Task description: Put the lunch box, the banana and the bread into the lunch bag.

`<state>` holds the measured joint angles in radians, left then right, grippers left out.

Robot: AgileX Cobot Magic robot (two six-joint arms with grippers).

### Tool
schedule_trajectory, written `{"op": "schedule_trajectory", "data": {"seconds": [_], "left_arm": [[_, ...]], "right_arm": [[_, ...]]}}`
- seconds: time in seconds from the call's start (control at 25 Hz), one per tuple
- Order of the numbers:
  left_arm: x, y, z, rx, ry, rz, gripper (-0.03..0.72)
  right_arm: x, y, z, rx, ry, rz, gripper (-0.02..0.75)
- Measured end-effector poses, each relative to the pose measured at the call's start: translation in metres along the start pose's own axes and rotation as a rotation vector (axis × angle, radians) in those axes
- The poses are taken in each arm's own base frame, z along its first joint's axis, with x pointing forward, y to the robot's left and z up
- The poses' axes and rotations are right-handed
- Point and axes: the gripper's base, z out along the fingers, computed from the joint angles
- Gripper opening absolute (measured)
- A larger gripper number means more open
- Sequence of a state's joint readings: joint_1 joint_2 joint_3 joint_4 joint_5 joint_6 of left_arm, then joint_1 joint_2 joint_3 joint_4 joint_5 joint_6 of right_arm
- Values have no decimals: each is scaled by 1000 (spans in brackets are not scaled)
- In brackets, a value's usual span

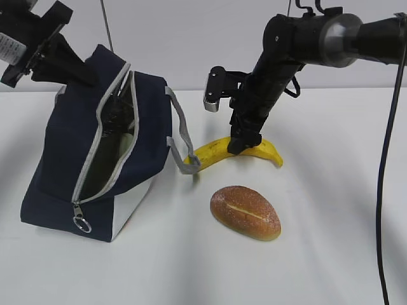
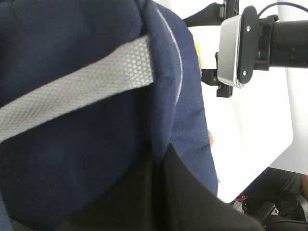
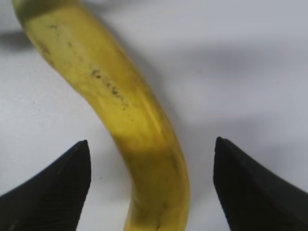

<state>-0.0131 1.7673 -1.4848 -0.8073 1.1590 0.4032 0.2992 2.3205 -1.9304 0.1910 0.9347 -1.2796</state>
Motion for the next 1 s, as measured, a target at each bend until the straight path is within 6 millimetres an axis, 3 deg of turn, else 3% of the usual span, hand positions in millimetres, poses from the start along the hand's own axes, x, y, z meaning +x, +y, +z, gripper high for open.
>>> {"op": "schedule_trajectory", "data": {"seconds": [0.44, 0.72, 1.0], "left_arm": [[0, 0, 0, 0, 0, 0, -1], [0, 0, 0, 0, -2, 0, -1], [0, 0, 0, 0, -3, 0, -1]], "right_arm": [[-5, -1, 5, 19, -68, -91, 587], [-1, 3, 24, -26, -55, -105, 587], [0, 4, 26, -30, -54, -118, 584]]}}
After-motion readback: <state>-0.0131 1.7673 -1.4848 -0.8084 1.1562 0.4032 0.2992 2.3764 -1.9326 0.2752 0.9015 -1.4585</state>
